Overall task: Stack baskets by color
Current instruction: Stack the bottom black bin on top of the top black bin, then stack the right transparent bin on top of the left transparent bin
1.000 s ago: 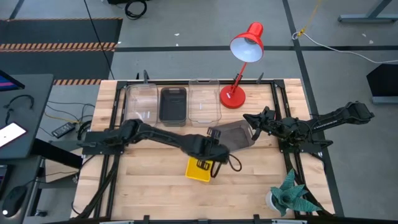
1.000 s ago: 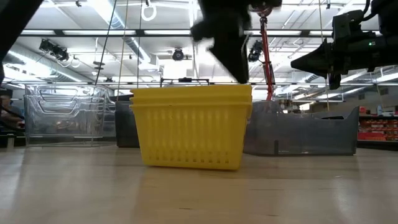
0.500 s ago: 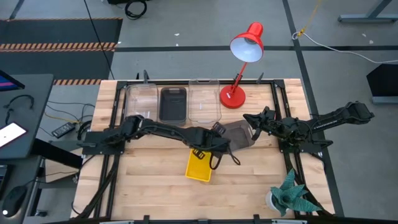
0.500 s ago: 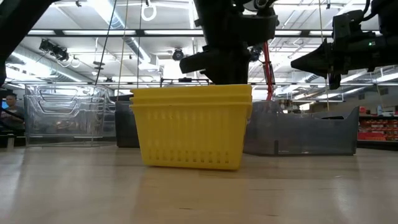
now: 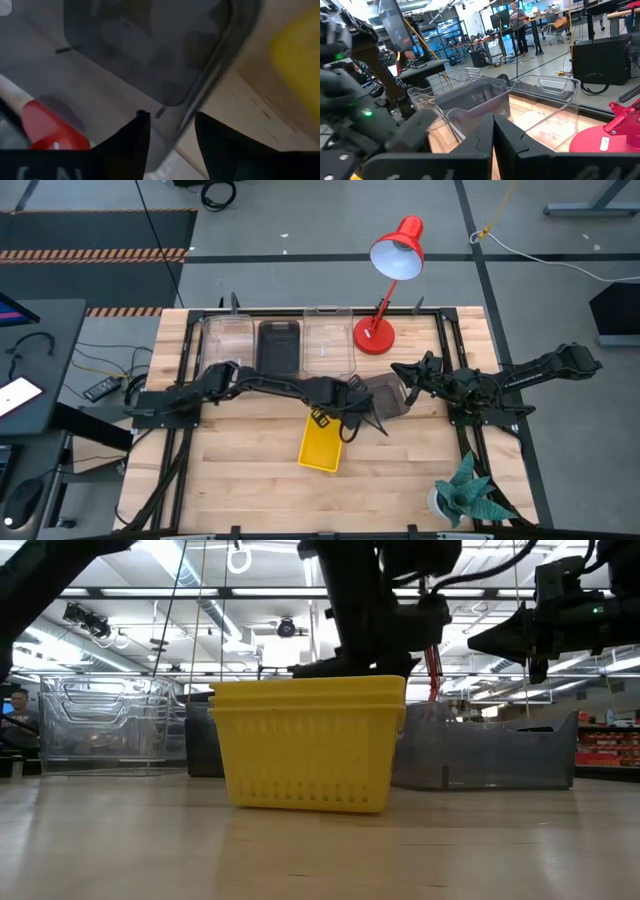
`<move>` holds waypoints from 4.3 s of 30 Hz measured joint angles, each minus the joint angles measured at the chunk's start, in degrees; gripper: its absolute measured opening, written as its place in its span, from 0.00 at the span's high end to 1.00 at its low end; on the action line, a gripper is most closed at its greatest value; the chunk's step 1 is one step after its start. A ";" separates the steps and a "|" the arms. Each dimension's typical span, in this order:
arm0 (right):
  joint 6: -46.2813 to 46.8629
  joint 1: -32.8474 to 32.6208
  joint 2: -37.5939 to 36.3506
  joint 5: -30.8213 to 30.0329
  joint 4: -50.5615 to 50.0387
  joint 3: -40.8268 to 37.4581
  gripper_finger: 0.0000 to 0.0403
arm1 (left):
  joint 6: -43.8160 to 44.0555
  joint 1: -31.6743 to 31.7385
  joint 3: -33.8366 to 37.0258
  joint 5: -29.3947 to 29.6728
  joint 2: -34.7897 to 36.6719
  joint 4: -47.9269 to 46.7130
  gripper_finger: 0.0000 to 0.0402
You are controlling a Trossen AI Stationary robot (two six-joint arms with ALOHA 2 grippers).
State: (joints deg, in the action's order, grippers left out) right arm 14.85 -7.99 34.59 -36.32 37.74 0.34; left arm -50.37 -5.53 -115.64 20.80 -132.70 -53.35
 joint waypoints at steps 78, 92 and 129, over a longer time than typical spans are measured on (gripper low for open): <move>-0.01 0.00 0.00 0.02 0.26 0.01 0.97 | 51.01 7.83 22.40 3.27 31.94 -29.32 1.00; 0.00 0.00 0.02 0.02 0.26 -0.01 0.97 | 41.76 13.16 35.41 -4.23 33.20 -18.16 1.00; 0.00 0.00 0.00 0.01 0.23 0.01 0.97 | 43.78 11.99 27.11 -5.01 25.36 17.69 0.44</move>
State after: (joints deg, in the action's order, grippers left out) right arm 14.85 -7.99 34.59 -36.30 37.96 0.35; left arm -6.59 6.45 -88.53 15.79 -107.34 -35.66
